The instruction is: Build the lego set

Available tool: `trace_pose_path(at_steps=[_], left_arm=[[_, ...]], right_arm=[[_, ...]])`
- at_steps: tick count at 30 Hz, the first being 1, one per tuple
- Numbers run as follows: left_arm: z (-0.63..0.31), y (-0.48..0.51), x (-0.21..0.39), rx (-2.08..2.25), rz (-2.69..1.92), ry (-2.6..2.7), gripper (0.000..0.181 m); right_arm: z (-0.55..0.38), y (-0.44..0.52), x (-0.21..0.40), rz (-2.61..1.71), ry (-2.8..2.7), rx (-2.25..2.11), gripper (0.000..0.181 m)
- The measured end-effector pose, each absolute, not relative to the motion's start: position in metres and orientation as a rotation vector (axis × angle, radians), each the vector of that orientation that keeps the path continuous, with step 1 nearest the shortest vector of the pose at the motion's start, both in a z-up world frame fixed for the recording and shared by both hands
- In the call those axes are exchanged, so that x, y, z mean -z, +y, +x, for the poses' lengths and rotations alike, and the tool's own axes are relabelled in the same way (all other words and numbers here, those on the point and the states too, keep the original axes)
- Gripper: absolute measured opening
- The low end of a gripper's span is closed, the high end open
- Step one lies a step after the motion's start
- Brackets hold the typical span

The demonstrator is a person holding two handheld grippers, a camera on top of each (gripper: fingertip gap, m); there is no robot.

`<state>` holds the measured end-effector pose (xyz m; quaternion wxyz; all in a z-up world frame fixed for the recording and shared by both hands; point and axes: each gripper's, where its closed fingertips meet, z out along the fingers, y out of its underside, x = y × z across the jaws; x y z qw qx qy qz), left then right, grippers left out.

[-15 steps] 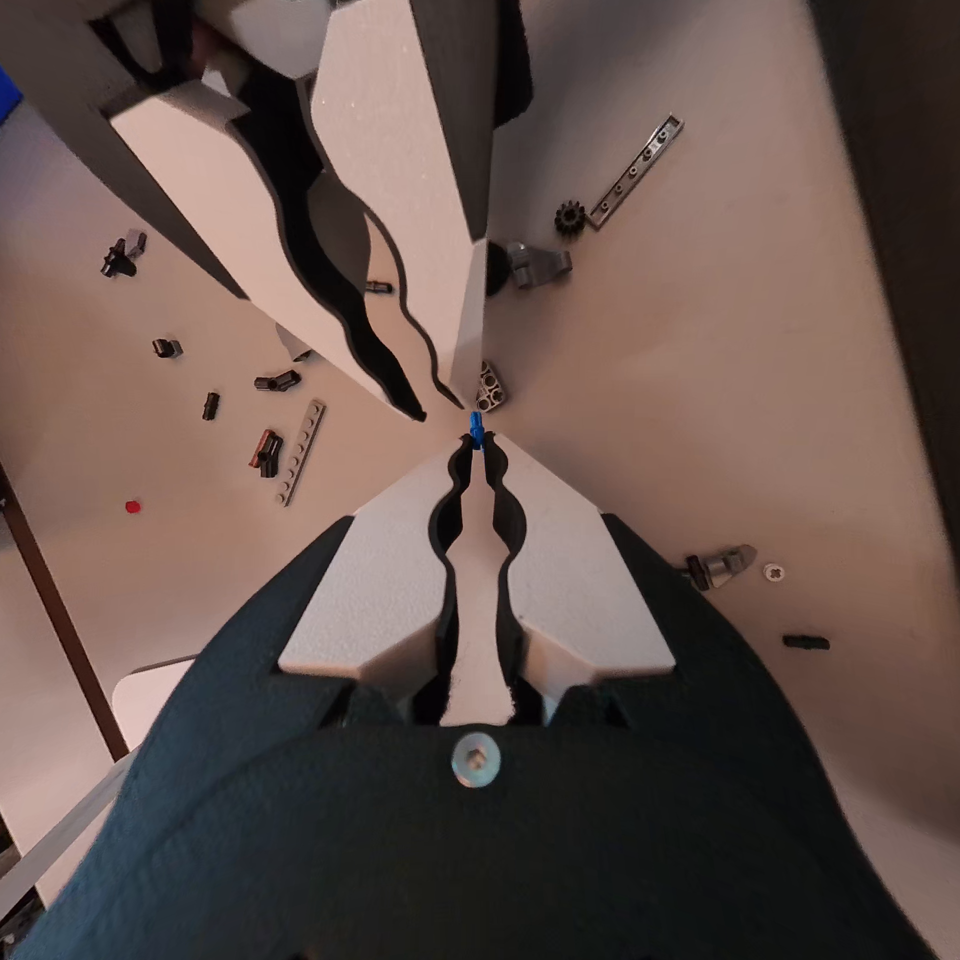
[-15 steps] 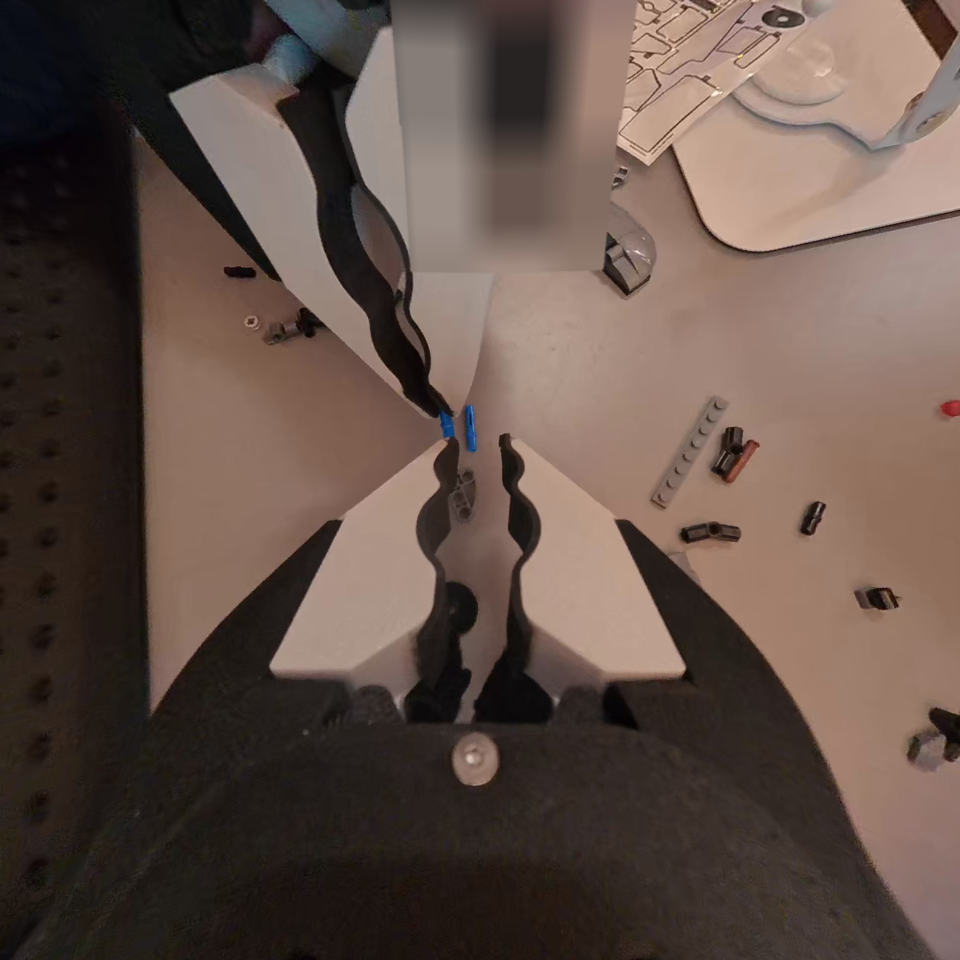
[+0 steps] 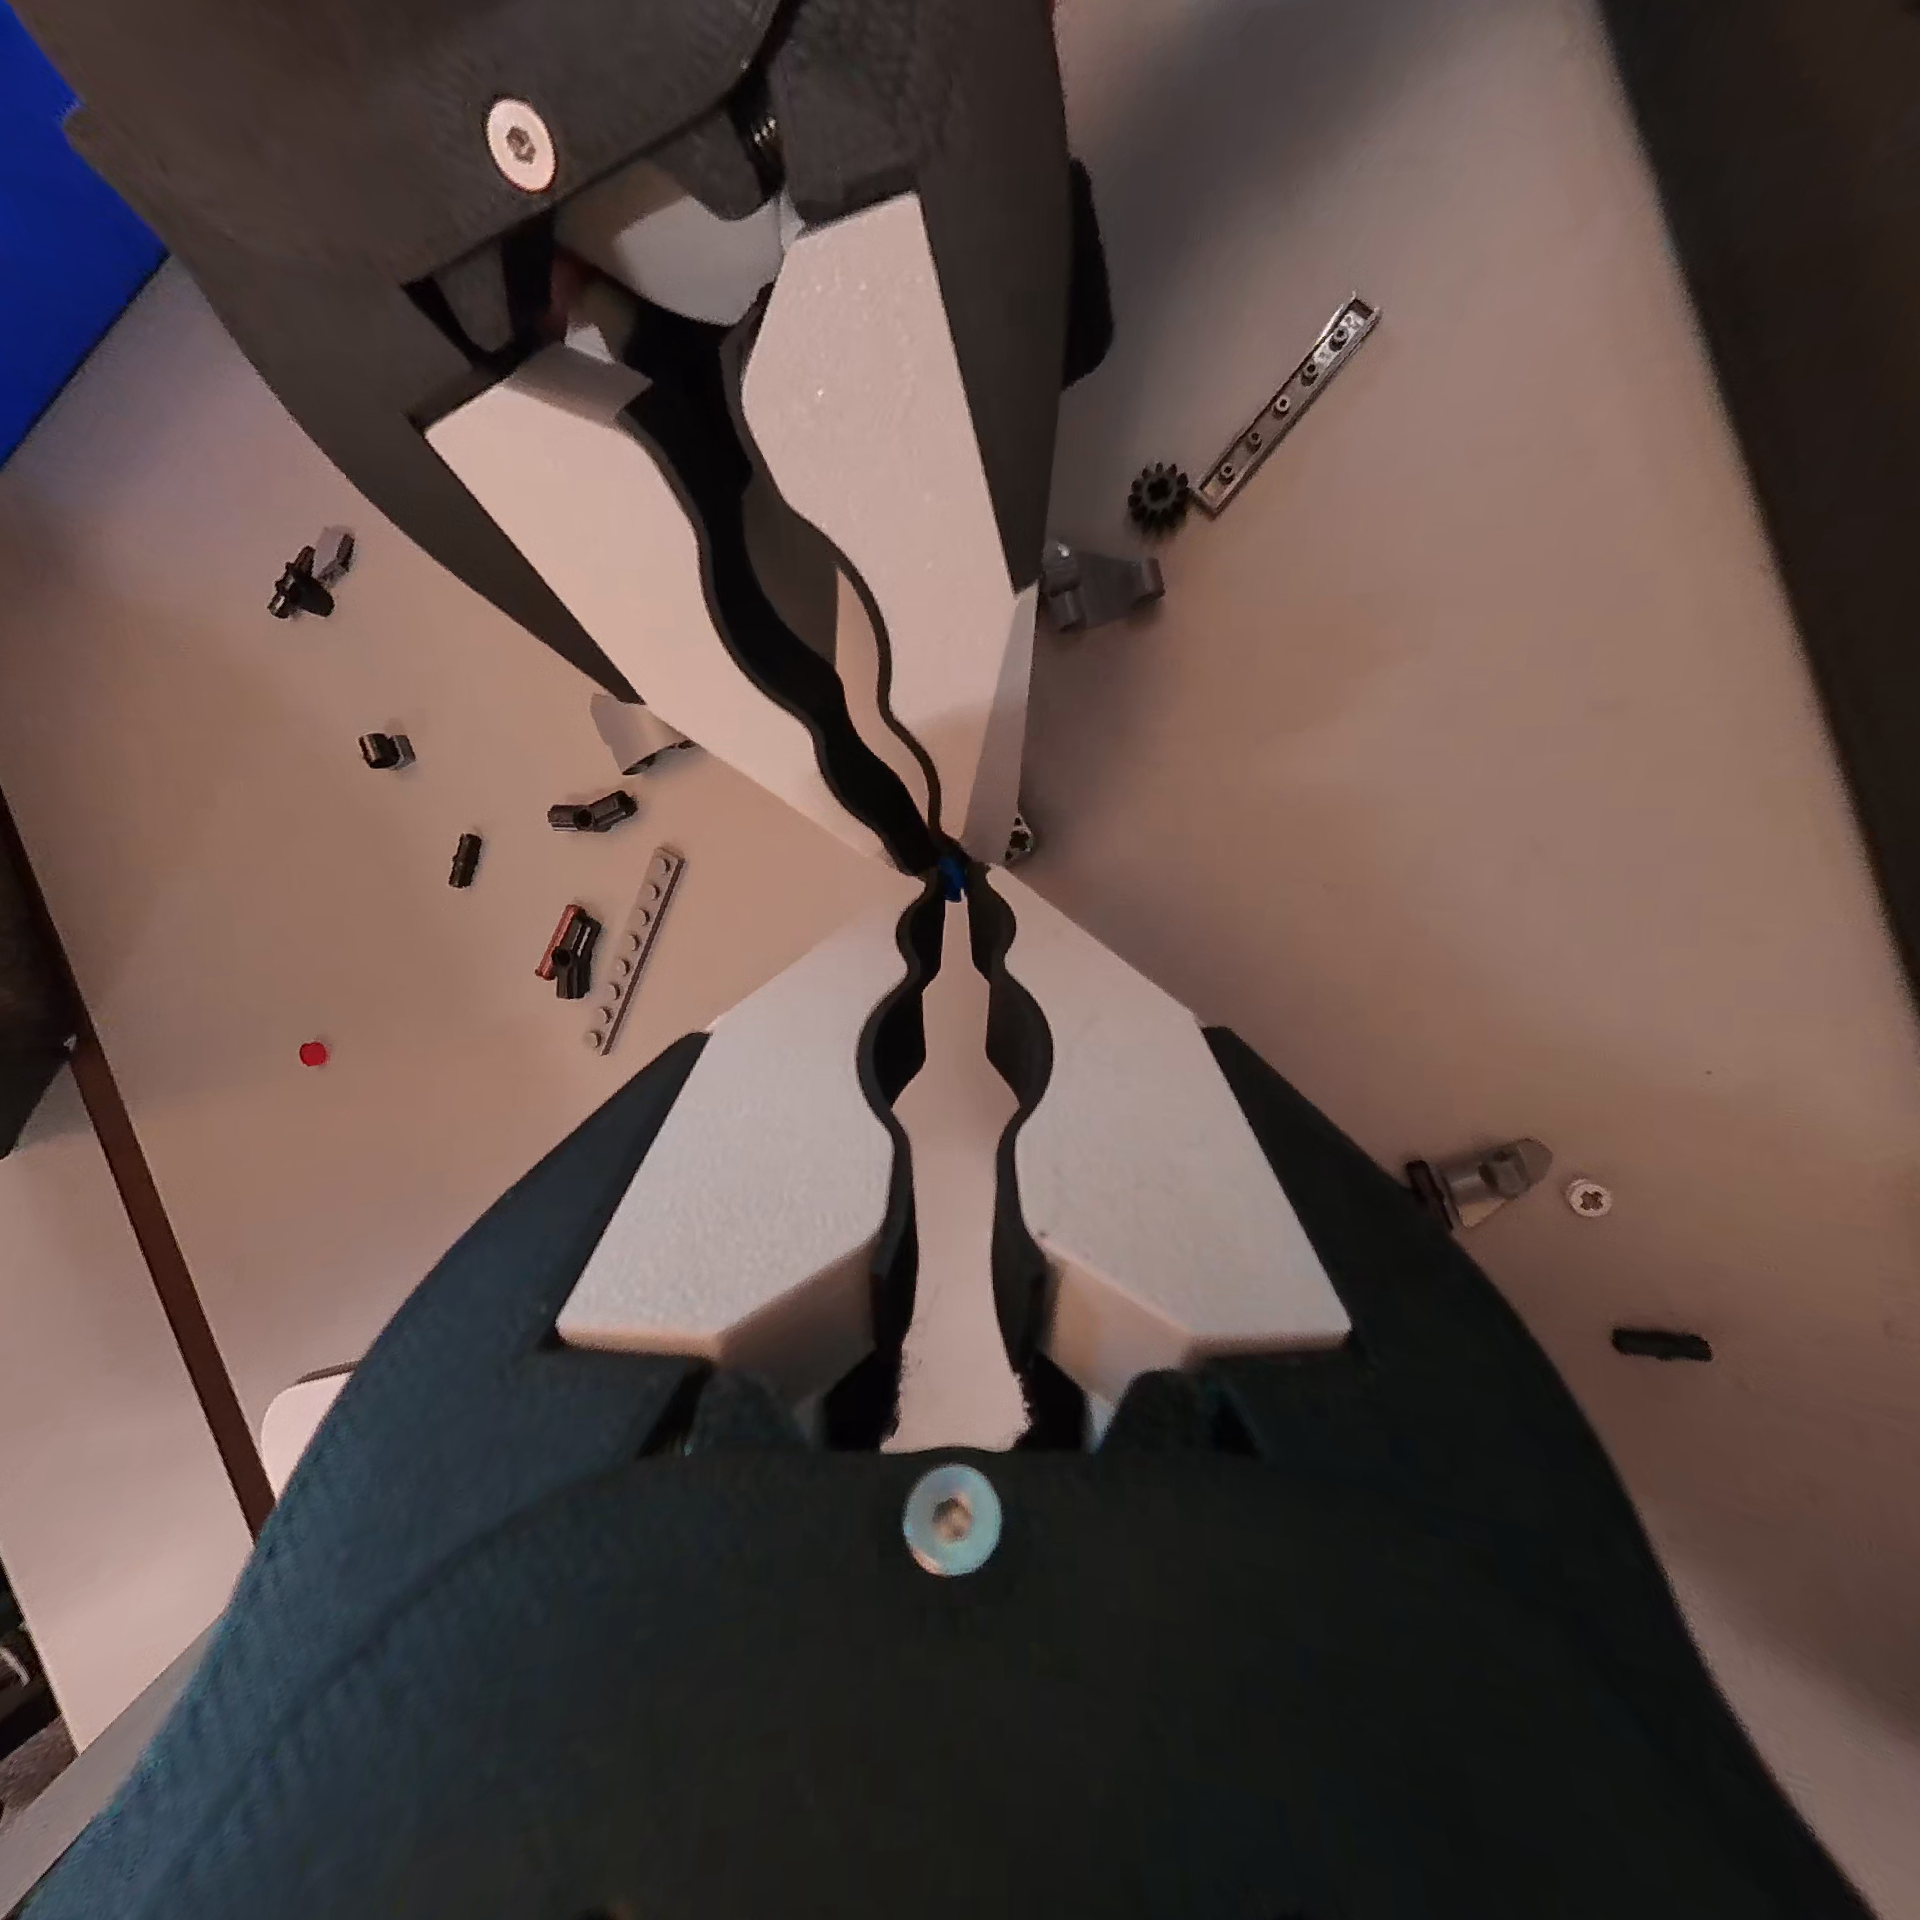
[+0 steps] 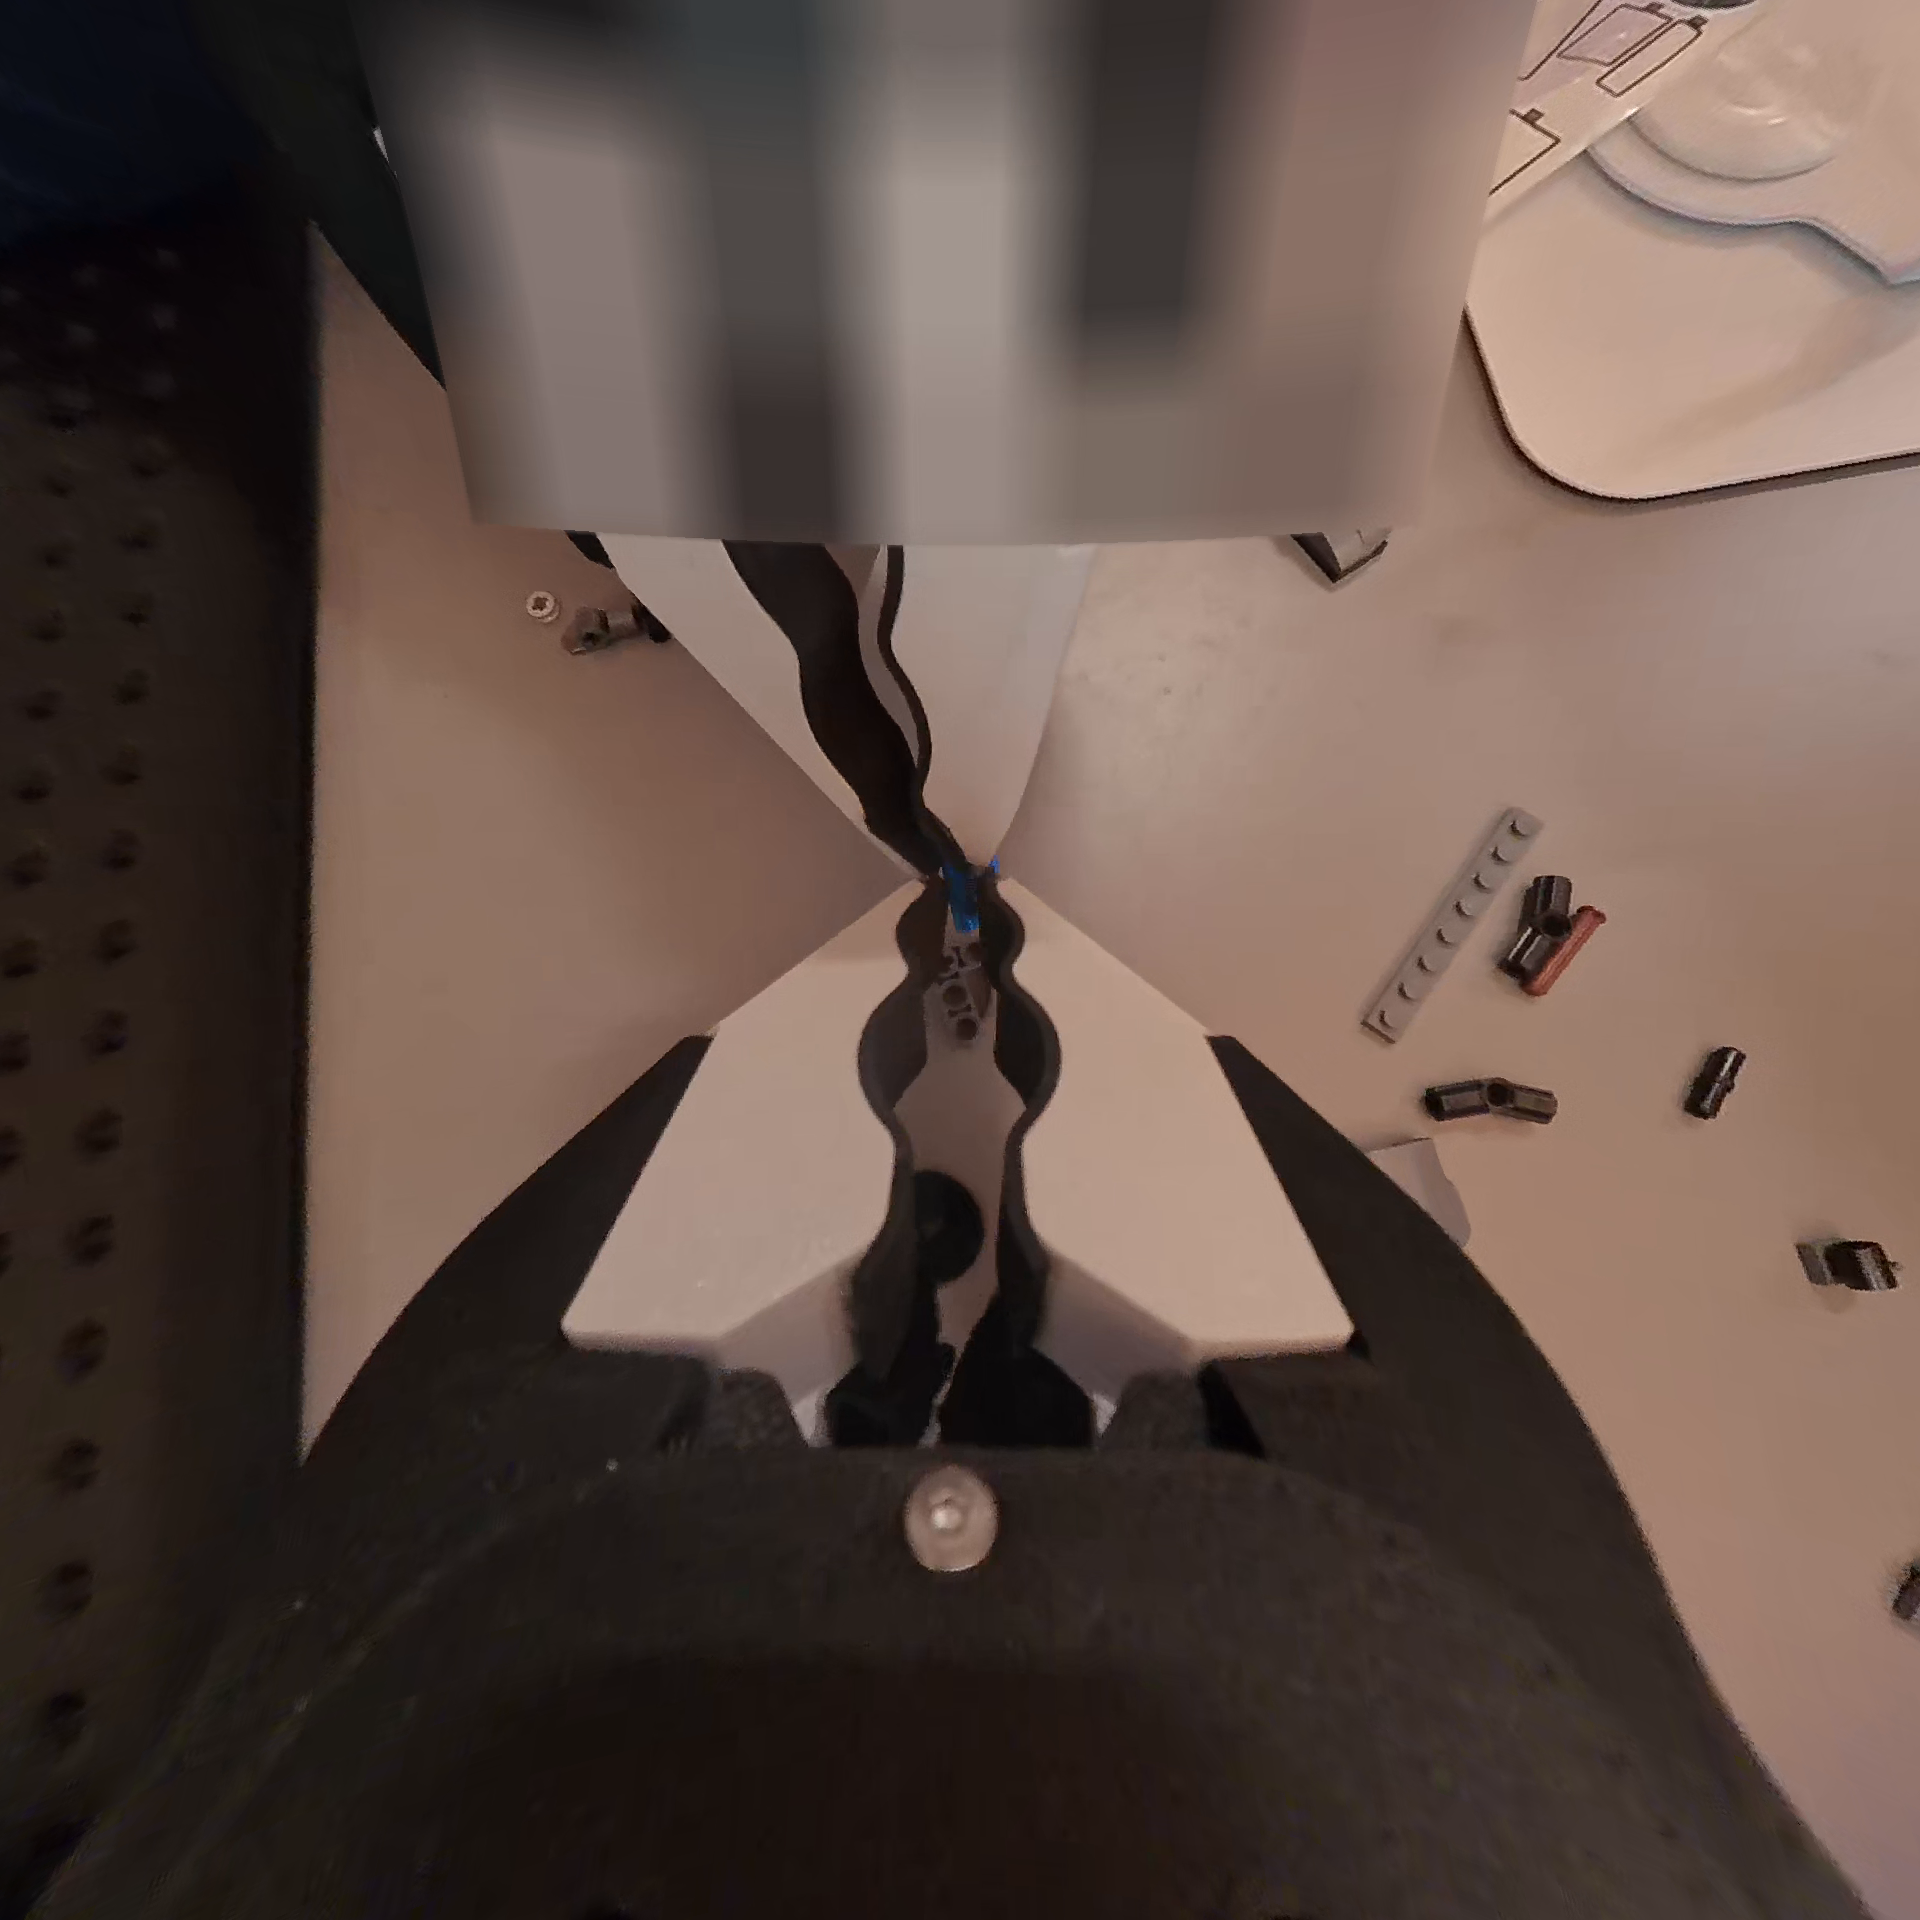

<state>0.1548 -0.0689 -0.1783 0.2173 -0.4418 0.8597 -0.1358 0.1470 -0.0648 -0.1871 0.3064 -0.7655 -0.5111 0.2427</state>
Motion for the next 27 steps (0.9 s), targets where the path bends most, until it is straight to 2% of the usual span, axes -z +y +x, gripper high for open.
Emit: trace_pose_path(at_steps=[9, 15, 19, 25, 27], left_arm=[[0.173, -0.049, 0.137, 0.436, -1.17, 2.105, 0.004], [0.19, -0.043, 0.111, 0.399, -1.064, 1.935, 0.025], [0.198, -0.04, 0.103, 0.33, -1.007, 1.862, 0.027], [0.205, -0.035, 0.097, 0.215, -0.954, 1.792, 0.015], [0.206, -0.038, 0.098, 0.223, -0.952, 1.803, 0.017]], right_arm=[[0.159, -0.046, 0.15, -1.93, -1.047, -0.848, 0.003], [0.176, -0.033, 0.113, -1.798, -0.769, -1.073, 0.003], [0.184, -0.031, 0.1, -1.74, -0.685, -1.153, 0.004], [0.185, -0.031, 0.095, -1.716, -0.653, -1.203, 0.004], [0.184, -0.032, 0.094, -1.712, -0.655, -1.21, 0.003]])
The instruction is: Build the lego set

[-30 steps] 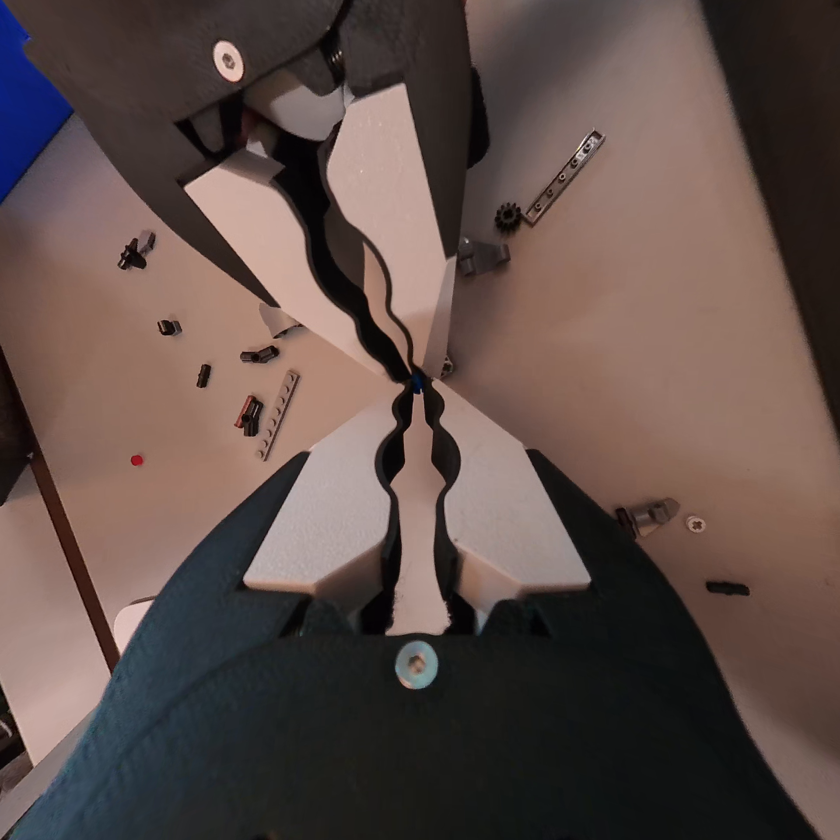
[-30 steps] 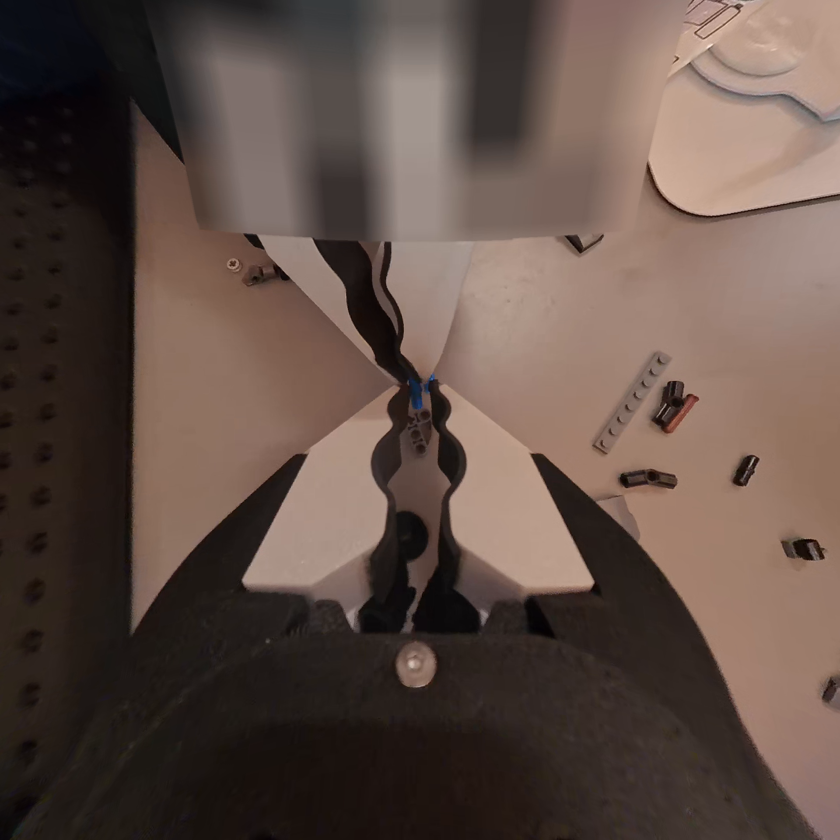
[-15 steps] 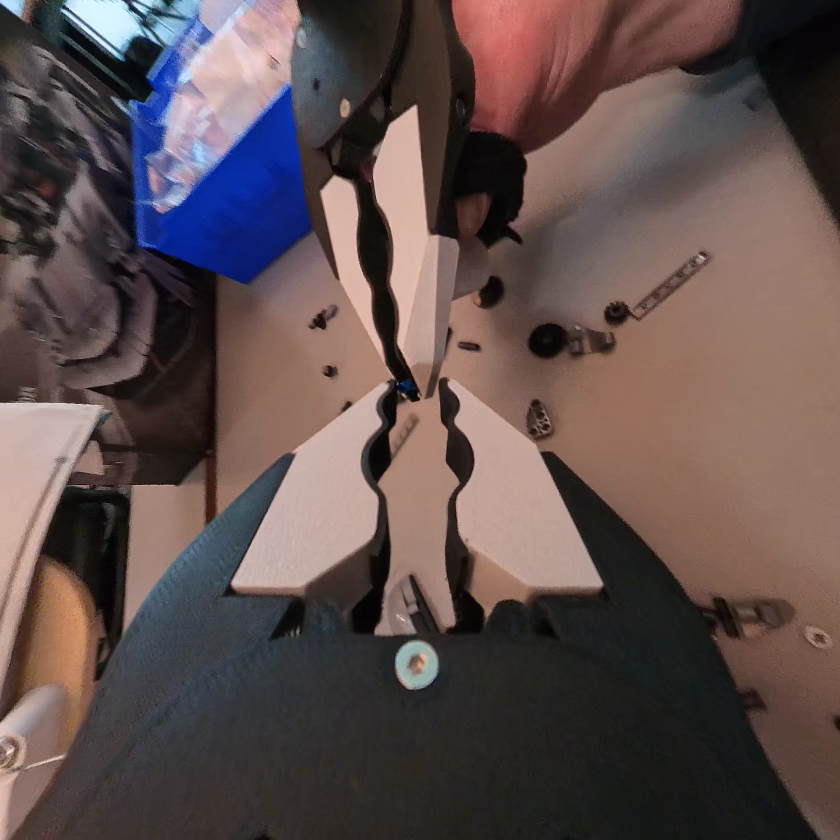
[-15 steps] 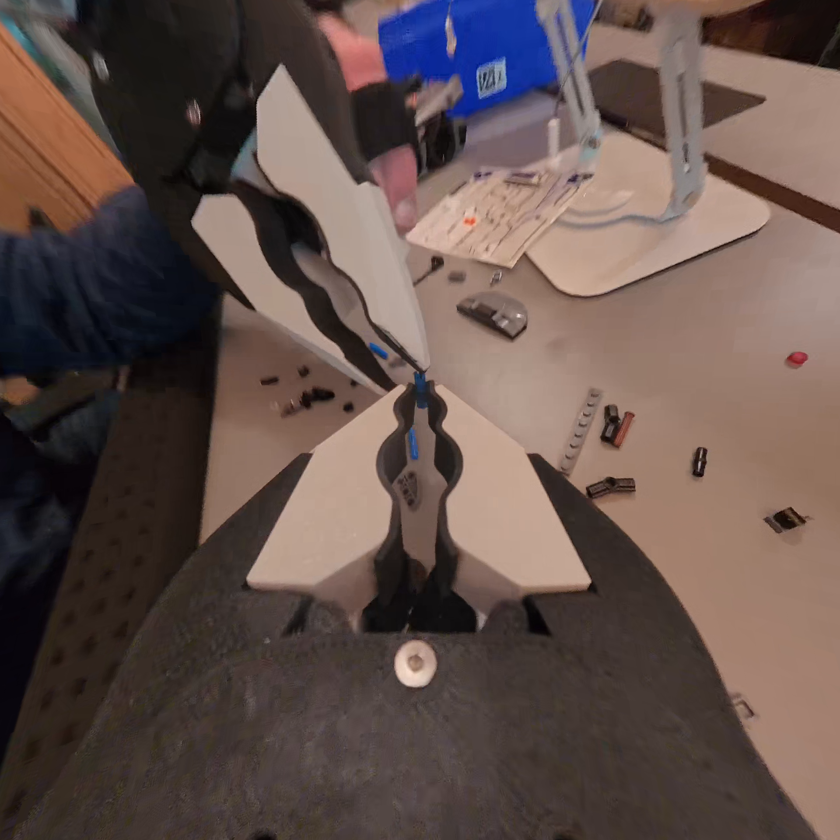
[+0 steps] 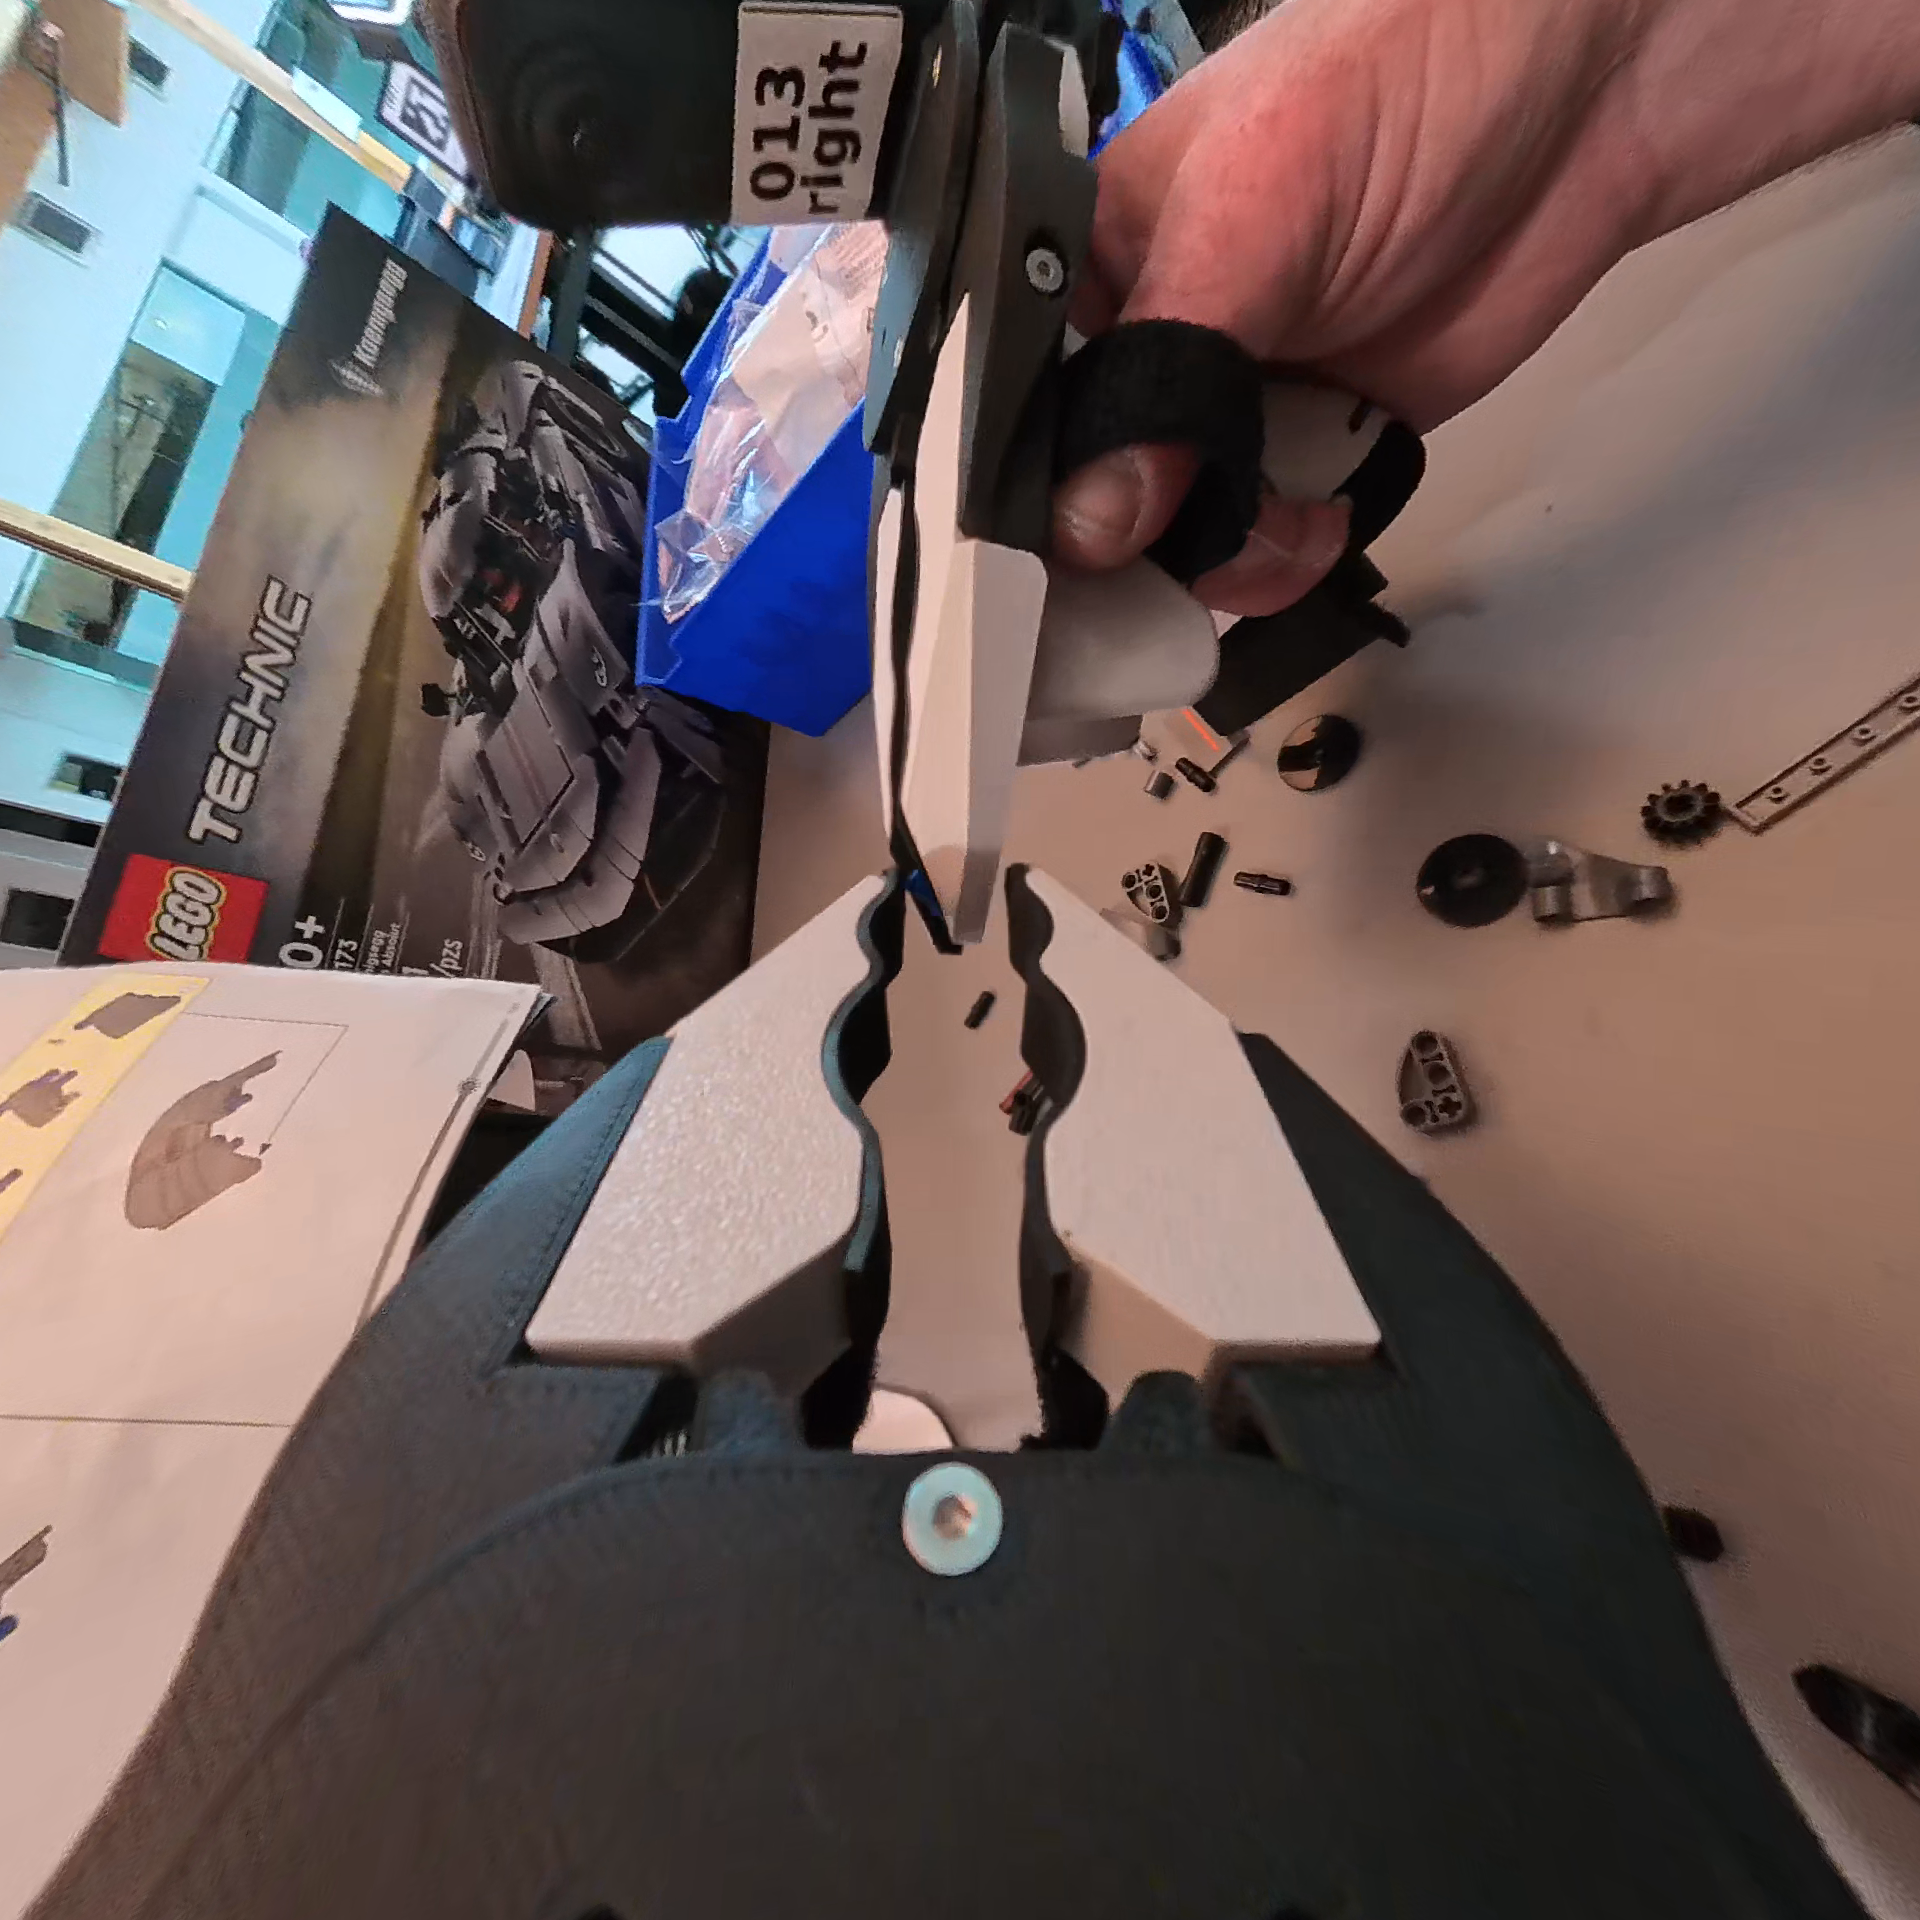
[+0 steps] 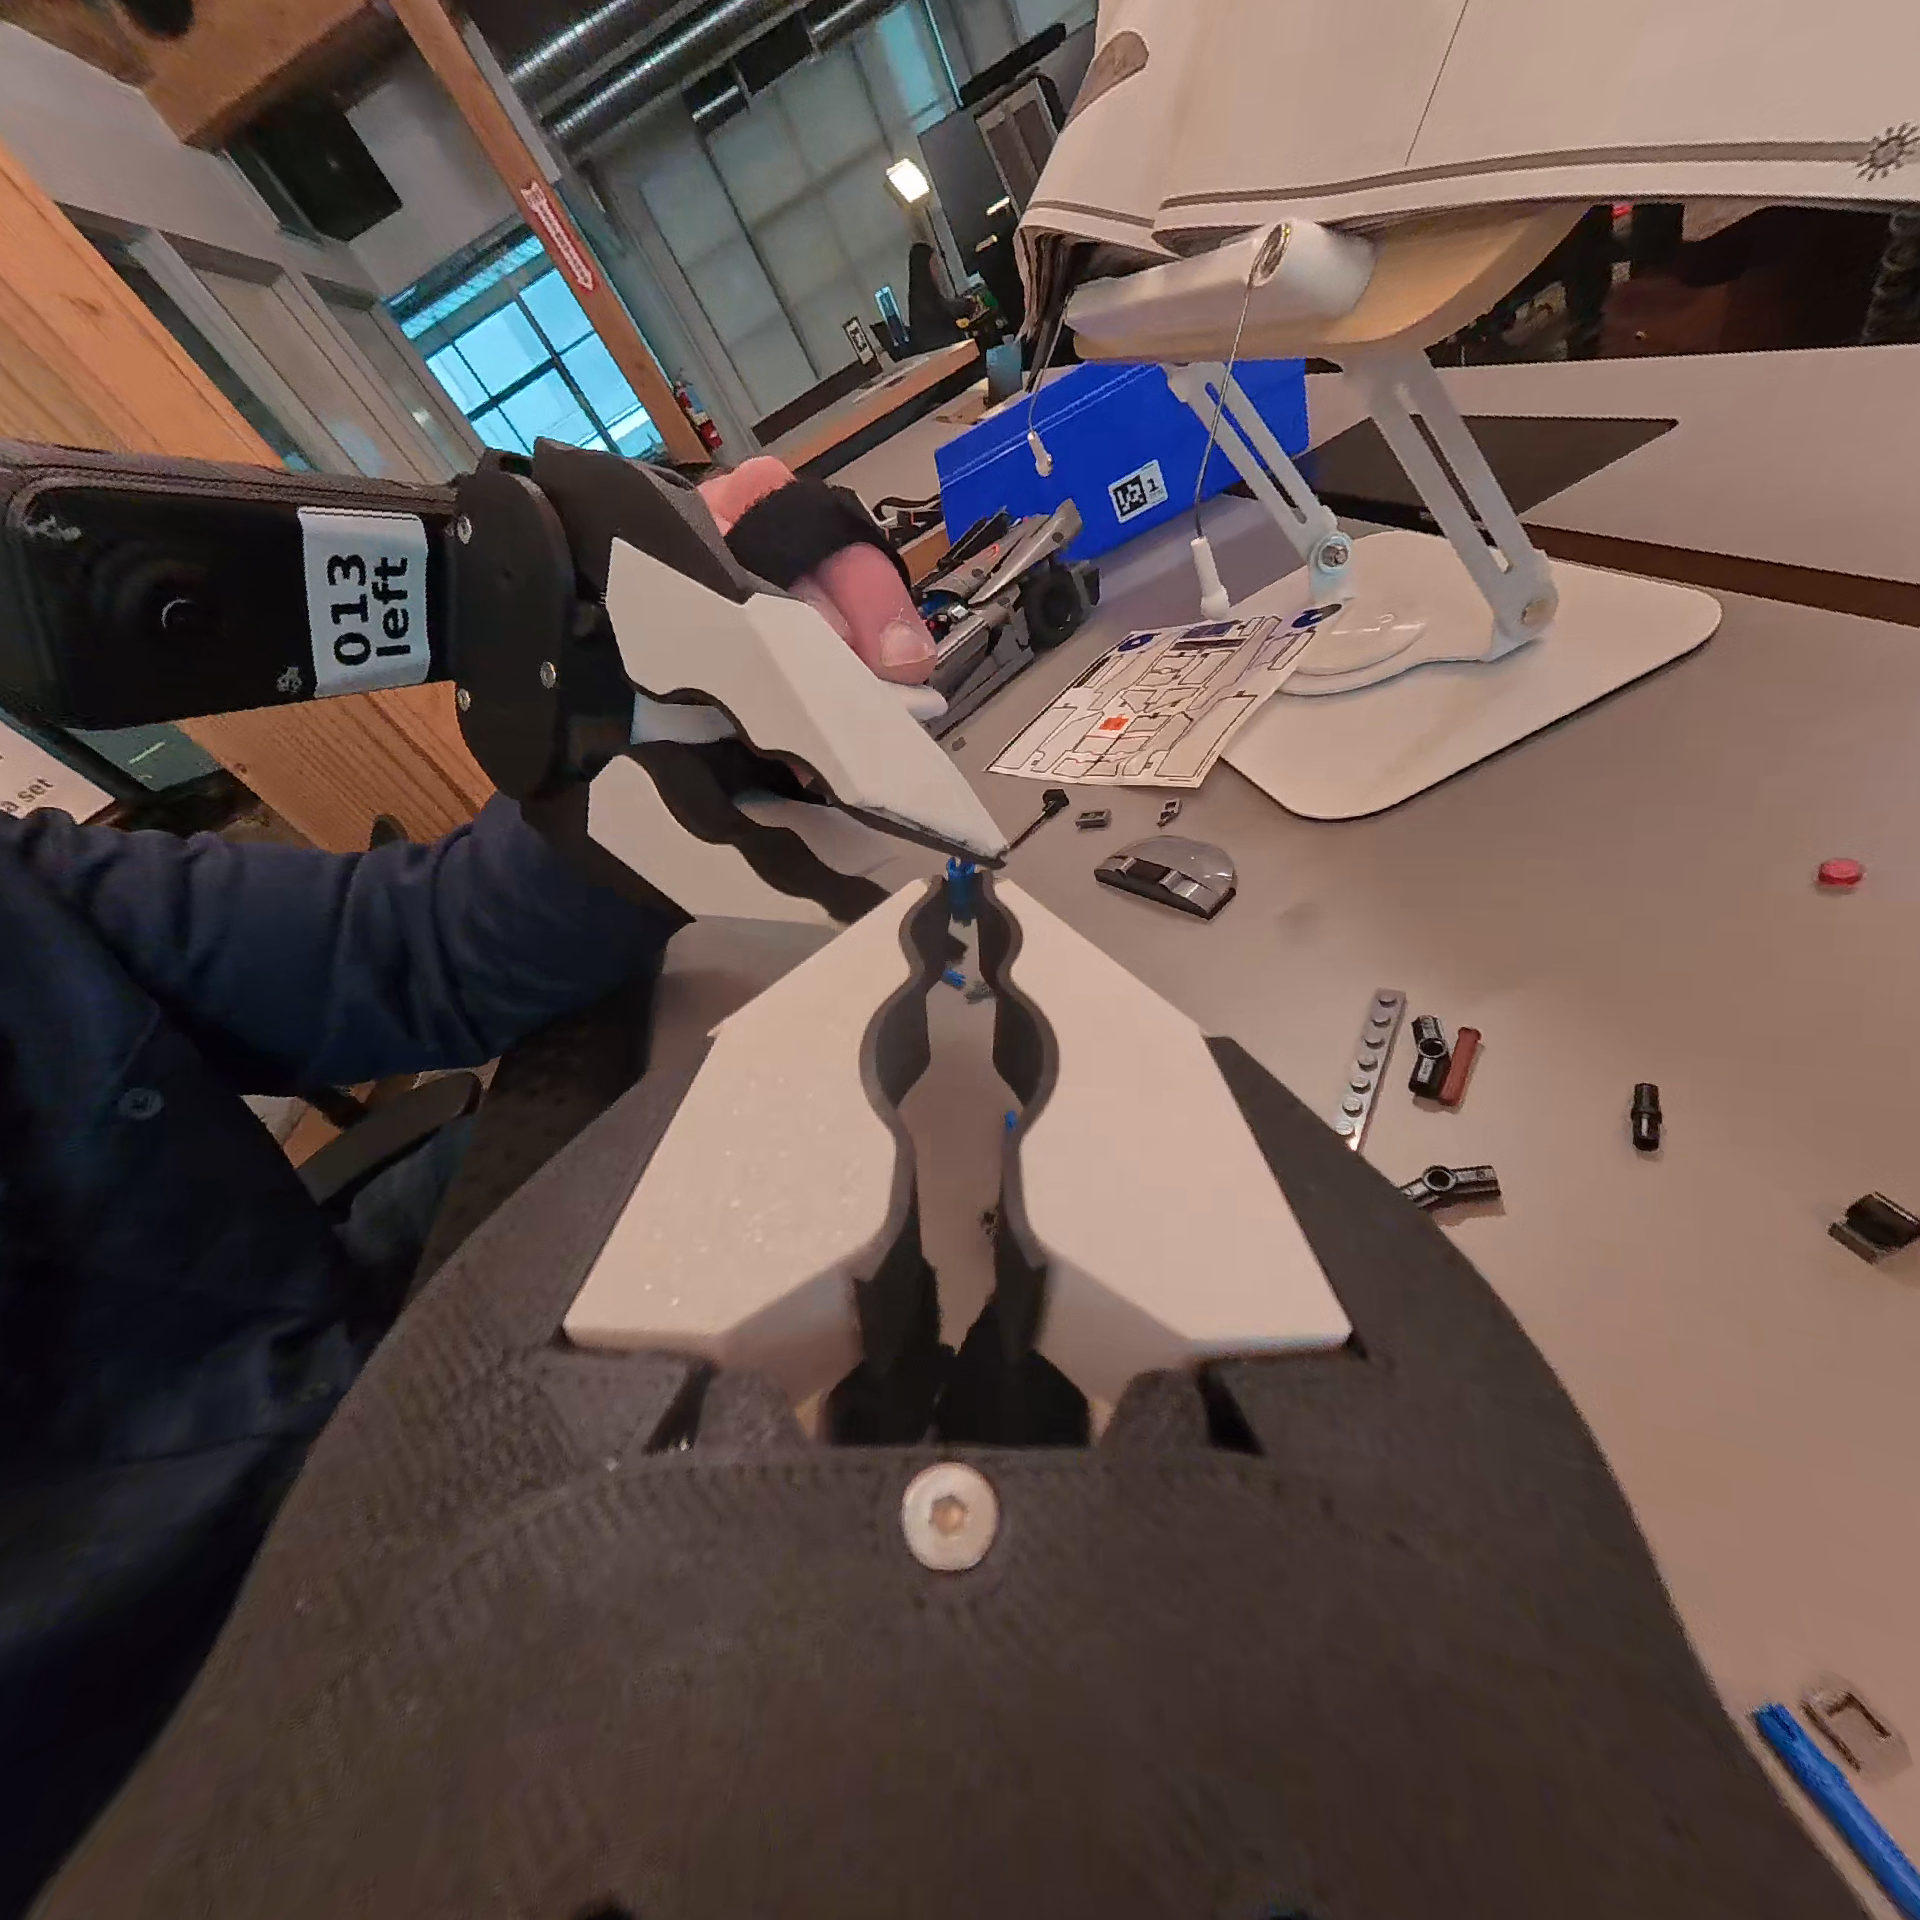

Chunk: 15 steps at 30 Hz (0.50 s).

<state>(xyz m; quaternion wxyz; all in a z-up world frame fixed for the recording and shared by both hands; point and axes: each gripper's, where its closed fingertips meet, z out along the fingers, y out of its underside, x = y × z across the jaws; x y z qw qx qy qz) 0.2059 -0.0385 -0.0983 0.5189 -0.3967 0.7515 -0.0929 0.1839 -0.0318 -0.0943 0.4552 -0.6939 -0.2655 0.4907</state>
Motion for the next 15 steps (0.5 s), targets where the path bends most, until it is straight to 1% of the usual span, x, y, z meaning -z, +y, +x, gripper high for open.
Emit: trace_pose_path(at_steps=[3, 15], left_arm=[[0.2065, -0.0377, 0.0964, 0.198, -0.936, 1.788, 0.014], [0.1973, -0.0435, 0.0985, 0.204, -0.922, 1.878, 0.014]], right_arm=[[0.184, -0.0323, 0.0936, -1.71, -0.658, -1.207, 0.004], [0.1766, -0.039, 0.0956, -1.718, -0.711, -1.238, 0.004]])
